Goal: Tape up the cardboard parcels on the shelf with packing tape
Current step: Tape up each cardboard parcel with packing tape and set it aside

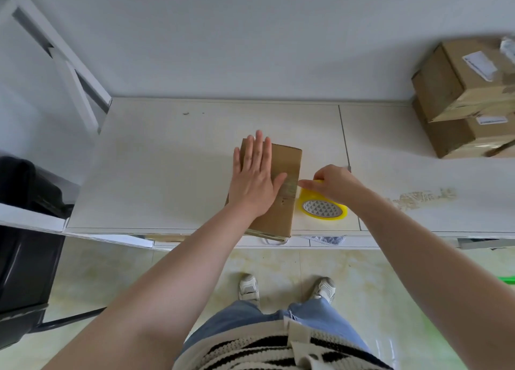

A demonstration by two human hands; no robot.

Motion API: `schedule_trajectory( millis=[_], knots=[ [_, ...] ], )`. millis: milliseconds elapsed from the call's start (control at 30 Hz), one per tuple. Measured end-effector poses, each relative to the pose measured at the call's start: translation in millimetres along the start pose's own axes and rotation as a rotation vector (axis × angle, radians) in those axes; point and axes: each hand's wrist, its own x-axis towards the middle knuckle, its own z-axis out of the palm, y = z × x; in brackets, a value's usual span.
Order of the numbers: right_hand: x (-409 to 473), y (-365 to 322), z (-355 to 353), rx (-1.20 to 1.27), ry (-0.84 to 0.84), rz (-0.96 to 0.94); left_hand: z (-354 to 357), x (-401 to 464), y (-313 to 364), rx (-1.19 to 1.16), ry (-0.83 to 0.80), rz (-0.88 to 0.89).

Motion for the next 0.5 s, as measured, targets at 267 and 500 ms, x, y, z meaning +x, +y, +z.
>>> schedule_trajectory(
  millis=[267,500],
  knots=[
    [1,2,4,0.011,0.016,0.001,-3,6,14,0.028,-0.118,-0.087],
    [-2,8,11,0.078,0.016,-0.007,3,3,23,-0.009,-0.113,-0.139]
  ],
)
